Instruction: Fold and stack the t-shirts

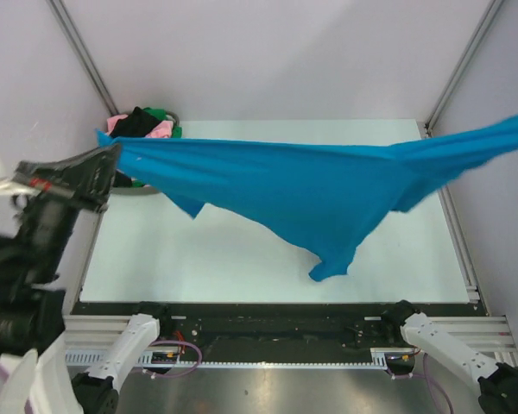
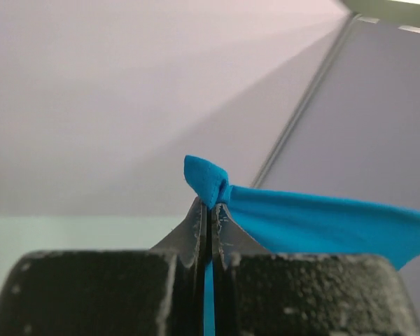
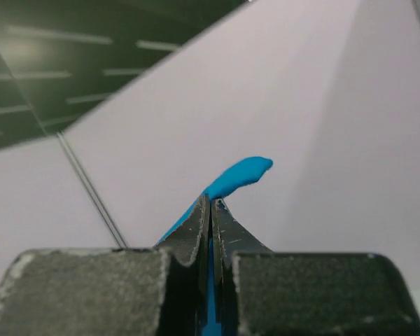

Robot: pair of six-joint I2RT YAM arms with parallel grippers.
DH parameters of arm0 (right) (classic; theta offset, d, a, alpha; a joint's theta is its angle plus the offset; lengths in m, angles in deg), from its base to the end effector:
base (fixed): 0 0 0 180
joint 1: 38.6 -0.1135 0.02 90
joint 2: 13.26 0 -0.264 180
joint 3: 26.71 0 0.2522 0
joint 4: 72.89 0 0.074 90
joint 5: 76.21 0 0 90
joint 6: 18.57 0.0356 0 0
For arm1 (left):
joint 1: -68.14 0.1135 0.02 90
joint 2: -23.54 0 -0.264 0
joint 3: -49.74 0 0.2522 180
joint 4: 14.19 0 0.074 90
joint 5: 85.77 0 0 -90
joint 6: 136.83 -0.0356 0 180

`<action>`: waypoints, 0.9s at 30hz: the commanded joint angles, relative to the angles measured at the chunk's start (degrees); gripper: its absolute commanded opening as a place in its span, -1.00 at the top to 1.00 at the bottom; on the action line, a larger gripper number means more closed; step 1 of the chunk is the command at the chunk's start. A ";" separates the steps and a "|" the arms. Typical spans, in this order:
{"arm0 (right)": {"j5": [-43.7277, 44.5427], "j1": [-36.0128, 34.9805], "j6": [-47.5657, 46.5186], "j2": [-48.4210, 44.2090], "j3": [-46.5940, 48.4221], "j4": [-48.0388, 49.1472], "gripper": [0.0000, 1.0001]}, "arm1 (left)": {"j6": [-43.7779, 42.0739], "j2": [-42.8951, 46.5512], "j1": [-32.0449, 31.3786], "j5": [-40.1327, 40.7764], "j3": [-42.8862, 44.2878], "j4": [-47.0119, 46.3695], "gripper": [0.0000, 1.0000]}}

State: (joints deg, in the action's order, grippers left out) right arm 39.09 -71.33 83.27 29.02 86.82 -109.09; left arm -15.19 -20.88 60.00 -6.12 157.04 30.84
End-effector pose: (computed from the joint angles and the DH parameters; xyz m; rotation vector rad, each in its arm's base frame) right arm 0.0021 -0.0168 0.5909 0.2315 1.0106 0.4965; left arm 0.0488 -0.0134 0.5562 -0.1054 1.2926 -0.7106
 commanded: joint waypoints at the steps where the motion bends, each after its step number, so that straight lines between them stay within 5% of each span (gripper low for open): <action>1: -8.13 4.15 -0.68 -0.88 4.99 1.00 1.00 | -3.78 1.71 -0.03 -4.23 7.79 5.12 1.00; 9: -24.67 26.03 6.35 4.55 21.93 -3.83 1.00 | -2.81 1.54 -0.03 -3.63 14.39 5.12 1.00; 14: -29.78 31.22 10.74 7.29 18.81 -2.53 1.00 | -3.60 -0.75 -0.03 -2.58 12.74 5.38 1.00; 22: -33.13 36.69 14.79 5.88 -12.51 6.52 1.00 | -4.48 0.83 -0.03 0.06 -18.50 -5.23 1.00; 27: -25.67 30.75 13.93 12.36 -29.34 14.76 1.00 | -2.55 -4.94 -0.03 2.87 -35.33 -14.38 1.00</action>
State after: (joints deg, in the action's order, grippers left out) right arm 7.60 -35.73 96.93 36.19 67.06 -101.92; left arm -18.34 -21.58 59.91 -6.68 130.11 24.76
